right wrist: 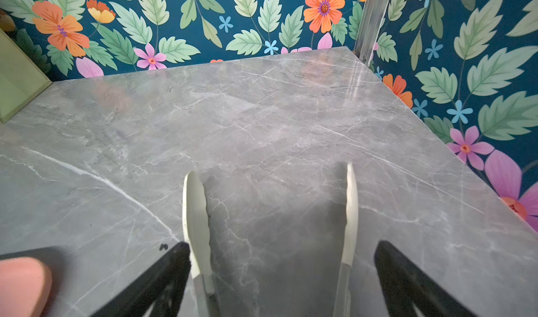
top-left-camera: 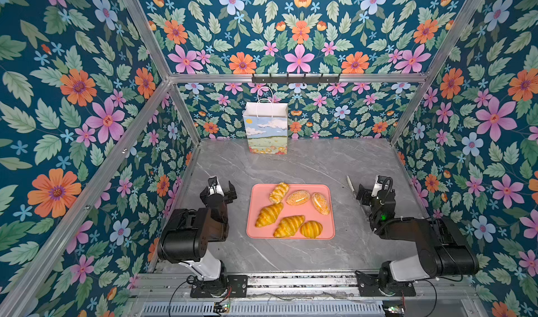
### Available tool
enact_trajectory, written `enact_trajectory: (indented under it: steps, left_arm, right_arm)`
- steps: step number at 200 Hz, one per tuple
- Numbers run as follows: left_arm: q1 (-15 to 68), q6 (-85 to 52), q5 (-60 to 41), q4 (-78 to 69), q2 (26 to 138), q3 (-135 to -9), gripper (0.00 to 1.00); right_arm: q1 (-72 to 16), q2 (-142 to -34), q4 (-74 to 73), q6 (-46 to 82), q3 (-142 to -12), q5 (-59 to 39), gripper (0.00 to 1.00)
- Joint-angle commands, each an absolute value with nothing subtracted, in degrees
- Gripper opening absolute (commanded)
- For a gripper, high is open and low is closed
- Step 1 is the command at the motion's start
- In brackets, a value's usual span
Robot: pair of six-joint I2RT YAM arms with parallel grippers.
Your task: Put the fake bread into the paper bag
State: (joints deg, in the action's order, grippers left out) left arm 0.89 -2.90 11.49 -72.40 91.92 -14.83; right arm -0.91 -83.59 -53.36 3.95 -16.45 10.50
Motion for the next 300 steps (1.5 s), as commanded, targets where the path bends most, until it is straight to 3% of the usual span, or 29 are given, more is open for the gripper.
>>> enact_trajectory:
  steps: [1, 185, 212, 246, 274, 300]
  left_arm:
    - [0.88, -2.81, 11.63, -72.65, 91.94, -15.12, 1.0]
    - [0.88, -2.44, 11.39, -73.27, 91.77, -14.77, 1.0]
    - [0.88, -2.07, 10.05, -67.51, 85.5, -14.7, 1.0]
    - [0.9, -6.27, 13.17, -51.1, 74.38, -19.21, 1.0]
    - [0.89, -18.69, 17.14, -33.27, 69.43, -29.27, 1.0]
    - [0.9, -23.71, 13.72, -16.93, 72.65, -45.06, 1.0]
  right_arm:
    - [-0.9, -83.5, -54.62, 3.85, -16.72, 10.19, 0.99]
    - [-0.96, -83.5, -55.91, 3.7, -16.07, 10.52, 0.99]
    - [-0.94, -79.22, -57.61, 3.59, -13.36, 11.31, 0.99]
    - [-0.9, -64.15, -36.17, 5.84, -18.64, 12.82, 0.99]
    - [-0.92, -55.49, -15.79, 19.0, -28.36, 15.95, 0.99]
    - [-0.89, -51.91, -3.34, 26.39, -35.98, 6.15, 0.99]
